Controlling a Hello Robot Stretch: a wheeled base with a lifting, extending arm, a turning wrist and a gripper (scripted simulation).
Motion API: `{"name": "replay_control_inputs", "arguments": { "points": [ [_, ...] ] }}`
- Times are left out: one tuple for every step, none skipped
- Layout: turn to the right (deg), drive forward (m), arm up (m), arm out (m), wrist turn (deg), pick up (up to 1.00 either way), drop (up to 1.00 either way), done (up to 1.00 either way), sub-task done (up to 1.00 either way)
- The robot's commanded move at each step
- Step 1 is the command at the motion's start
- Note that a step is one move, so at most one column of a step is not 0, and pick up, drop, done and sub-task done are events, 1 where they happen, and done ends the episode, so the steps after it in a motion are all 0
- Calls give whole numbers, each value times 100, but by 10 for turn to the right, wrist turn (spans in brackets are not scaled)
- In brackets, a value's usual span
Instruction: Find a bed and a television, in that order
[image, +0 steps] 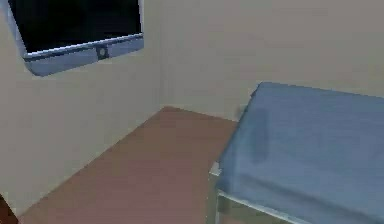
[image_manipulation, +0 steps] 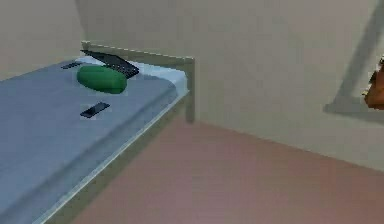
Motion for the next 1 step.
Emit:
{"name": "replay_control_inputs", "arguments": {
  "points": [
    [-450, 0, 0, 0, 0, 0, 0, 0, 0]
  ]
}}
